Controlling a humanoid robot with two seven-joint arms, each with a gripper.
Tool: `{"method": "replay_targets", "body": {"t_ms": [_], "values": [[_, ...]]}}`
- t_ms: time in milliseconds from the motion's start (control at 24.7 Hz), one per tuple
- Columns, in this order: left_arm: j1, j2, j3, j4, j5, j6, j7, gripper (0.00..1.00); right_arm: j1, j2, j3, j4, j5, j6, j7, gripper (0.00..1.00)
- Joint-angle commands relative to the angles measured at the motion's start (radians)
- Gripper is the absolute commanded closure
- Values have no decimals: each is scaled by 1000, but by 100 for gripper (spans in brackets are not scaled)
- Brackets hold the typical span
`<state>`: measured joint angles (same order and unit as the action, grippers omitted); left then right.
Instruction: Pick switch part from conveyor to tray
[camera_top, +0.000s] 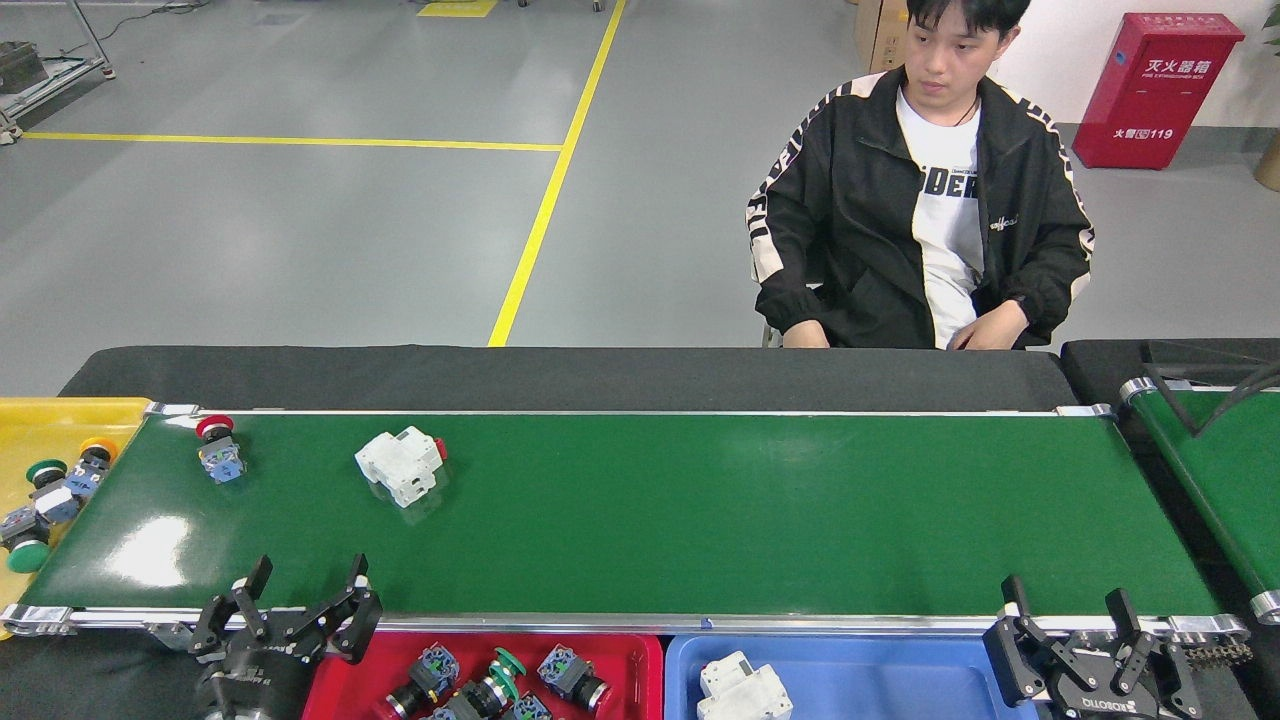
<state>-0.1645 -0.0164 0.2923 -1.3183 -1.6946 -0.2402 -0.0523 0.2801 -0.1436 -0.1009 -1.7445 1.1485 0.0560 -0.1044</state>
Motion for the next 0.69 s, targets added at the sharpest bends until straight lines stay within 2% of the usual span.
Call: {"method": "replay_targets", "body": {"t_ms": [0,202,324,566,647], "values": [[-44,13,-4,30,-4,15,11,0,-1,-4,-13,-3,0,-4,-12,1],[-84,13,-51,88,-4,24,11,0,-1,-5,-20,3,0,-5,-14,1],[-135,16,-64,169,-4,65,19,0,-1,-5,-19,3,0,-8,-15,1],[-283,82,-94,395,-4,137,49,0,-1,-4,-17,3,0,-8,-14,1],[-325,110,-111,484,-4,162,68,3,-2,-4,-16,3,0,-8,-14,1]]}}
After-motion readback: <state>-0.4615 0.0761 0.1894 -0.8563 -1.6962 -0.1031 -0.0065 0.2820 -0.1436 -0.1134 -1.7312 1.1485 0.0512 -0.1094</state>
